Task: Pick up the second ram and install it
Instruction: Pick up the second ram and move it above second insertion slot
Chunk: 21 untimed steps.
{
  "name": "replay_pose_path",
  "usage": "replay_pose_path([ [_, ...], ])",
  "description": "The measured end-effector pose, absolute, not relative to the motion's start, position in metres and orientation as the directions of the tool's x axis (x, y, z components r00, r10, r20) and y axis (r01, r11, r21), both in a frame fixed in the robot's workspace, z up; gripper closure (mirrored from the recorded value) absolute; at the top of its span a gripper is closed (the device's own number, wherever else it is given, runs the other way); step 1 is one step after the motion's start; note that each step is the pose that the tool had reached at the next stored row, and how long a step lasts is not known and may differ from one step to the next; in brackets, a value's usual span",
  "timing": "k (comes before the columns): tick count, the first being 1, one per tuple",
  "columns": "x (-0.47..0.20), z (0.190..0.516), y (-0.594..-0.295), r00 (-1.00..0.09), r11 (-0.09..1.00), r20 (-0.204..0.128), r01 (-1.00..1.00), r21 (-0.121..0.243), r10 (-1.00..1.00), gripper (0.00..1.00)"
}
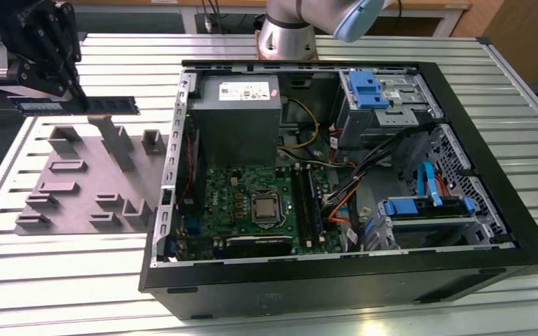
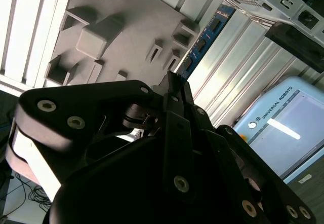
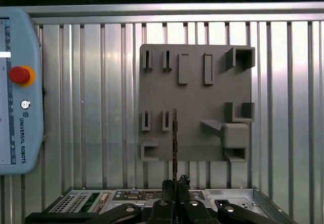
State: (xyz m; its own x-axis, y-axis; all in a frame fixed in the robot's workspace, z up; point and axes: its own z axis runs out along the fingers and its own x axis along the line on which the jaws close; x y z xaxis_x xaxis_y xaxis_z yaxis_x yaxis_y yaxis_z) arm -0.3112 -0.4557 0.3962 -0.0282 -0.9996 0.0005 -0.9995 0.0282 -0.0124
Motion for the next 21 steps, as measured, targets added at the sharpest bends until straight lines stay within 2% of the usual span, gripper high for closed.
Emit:
replay_pose_path([
  [21, -0.3039, 0.3959, -0.4556, -0.028, 0.028, 0.001, -1.000, -0.012, -1.000, 0.86],
])
